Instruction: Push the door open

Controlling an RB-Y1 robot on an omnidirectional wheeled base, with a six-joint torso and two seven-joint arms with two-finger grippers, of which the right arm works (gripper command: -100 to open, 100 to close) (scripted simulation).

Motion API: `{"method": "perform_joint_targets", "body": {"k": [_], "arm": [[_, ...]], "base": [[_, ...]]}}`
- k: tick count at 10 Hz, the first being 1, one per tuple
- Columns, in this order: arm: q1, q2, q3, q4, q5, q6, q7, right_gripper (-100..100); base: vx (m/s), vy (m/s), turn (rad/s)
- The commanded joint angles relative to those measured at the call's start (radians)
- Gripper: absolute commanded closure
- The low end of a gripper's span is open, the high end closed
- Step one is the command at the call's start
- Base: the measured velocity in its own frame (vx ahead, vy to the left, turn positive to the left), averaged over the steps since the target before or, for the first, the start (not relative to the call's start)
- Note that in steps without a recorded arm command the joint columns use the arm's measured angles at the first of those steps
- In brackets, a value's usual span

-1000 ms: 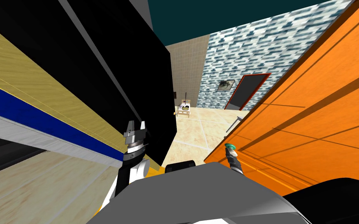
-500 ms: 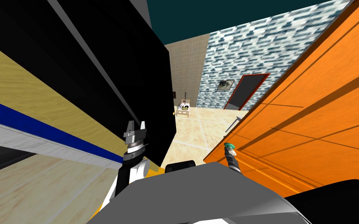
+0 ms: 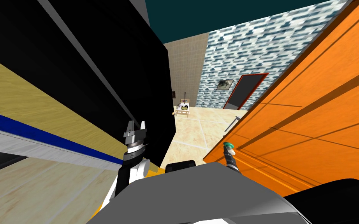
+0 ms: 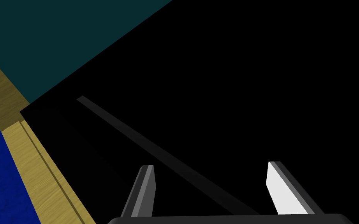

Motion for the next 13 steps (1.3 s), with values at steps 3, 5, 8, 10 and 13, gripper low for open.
{"method": "perform_joint_targets", "body": {"k": [3,5,8,10,13], "arm": [[-0.004,-0.025,-0.028,0.032,-0.018,-0.020,-0.018,100],[-0.004,-0.025,-0.028,0.032,-0.018,-0.020,-0.018,100],[-0.004,-0.025,-0.028,0.032,-0.018,-0.020,-0.018,100],[-0.021,0.007,-0.004,0.018,-0.006,-0.016,-0.061,100],[-0.031,0.015,-0.012,0.013,-0.012,-0.011,-0.128,100]], "base": [[0.010,0.000,-0.015],[0.006,0.000,0.003],[-0.005,-0.008,0.013],[0.028,-0.008,0.045],[0.022,-0.043,-0.019]]}}
